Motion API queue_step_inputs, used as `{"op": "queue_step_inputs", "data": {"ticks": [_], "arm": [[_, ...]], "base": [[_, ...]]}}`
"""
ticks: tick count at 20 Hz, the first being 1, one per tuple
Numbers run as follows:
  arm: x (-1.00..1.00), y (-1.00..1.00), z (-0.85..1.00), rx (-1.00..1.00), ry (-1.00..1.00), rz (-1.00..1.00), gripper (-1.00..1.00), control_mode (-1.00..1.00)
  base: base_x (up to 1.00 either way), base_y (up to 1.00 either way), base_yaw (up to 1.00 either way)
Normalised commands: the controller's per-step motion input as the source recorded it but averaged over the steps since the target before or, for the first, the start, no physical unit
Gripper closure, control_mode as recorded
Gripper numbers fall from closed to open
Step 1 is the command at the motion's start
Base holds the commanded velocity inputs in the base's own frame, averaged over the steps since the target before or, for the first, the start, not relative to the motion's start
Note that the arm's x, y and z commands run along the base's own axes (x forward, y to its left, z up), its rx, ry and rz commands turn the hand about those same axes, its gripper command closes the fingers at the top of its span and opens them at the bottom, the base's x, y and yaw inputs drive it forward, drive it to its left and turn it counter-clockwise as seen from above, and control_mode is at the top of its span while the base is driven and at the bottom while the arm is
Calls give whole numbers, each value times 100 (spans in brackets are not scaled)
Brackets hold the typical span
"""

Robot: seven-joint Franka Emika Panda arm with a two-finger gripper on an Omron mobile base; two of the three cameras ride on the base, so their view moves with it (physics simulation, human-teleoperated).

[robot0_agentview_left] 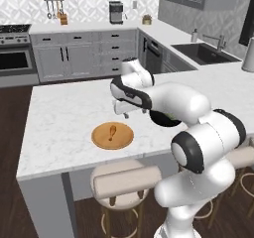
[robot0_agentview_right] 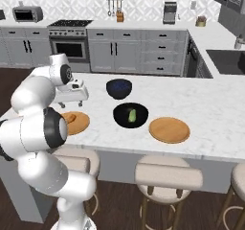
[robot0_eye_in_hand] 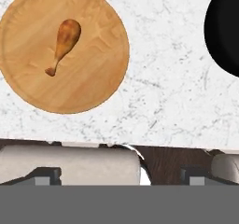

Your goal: Pick the chicken drumstick and corn from their plates and place them in the bowl. Then put the bowl in the fridge.

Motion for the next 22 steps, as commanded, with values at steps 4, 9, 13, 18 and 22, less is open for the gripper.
{"op": "queue_step_inputs", "data": {"ticks": [4,9,13,18,22], "arm": [[0,0,0,0,0,0,-100,100],[0,0,0,0,0,0,-100,100],[4,1,0,0,-2,0,-100,-100],[35,71,-48,6,-5,-6,-100,-100],[27,84,-89,15,0,-1,-100,-100]], "base": [[67,0,0],[44,5,-1],[0,0,0],[0,0,0],[0,0,0]]}}
